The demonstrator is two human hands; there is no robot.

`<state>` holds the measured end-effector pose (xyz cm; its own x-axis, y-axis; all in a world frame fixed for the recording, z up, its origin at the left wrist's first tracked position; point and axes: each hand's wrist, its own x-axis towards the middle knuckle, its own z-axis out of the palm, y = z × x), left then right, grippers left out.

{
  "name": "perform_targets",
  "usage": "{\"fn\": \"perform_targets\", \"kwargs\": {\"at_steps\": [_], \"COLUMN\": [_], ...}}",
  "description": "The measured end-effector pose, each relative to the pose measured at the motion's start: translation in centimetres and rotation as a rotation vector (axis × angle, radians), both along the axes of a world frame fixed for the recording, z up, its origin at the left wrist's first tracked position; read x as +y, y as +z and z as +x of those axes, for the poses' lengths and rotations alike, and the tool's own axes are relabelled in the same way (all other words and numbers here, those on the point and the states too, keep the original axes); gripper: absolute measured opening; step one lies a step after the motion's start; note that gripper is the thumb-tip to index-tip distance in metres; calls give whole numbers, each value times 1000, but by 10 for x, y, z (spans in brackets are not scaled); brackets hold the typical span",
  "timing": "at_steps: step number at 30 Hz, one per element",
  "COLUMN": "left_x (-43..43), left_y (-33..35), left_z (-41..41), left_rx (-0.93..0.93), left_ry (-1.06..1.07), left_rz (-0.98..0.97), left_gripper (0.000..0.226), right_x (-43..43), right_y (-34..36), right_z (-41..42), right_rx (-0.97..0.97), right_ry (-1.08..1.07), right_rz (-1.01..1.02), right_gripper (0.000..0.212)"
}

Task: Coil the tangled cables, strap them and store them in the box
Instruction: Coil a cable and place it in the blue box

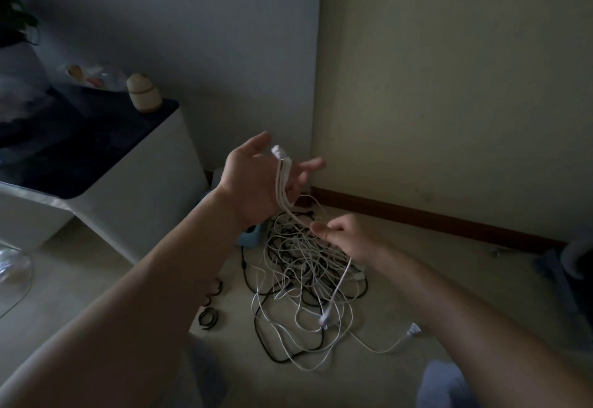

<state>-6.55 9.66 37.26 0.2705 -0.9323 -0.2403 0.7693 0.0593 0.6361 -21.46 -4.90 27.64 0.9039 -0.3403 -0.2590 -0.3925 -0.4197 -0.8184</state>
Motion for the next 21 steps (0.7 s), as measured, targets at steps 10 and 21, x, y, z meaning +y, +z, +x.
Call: {"fn": "perform_targets", "kwargs": {"at_steps": [10,21], "left_x": [-17,-40], "left_y": [-20,-38], "left_z": [-23,-44], "left_rx": [-320,-645], "left_ry": [-601,-213], "left_rz": [316,659], "left_gripper": [73,96], "right_x": [-40,-16], "right_y": [5,32], "right_z": [3,14], "right_rx": [-129,-240], "right_ry": [-147,-308], "right_rz": [-277,-123], "right_gripper": [17,29]}}
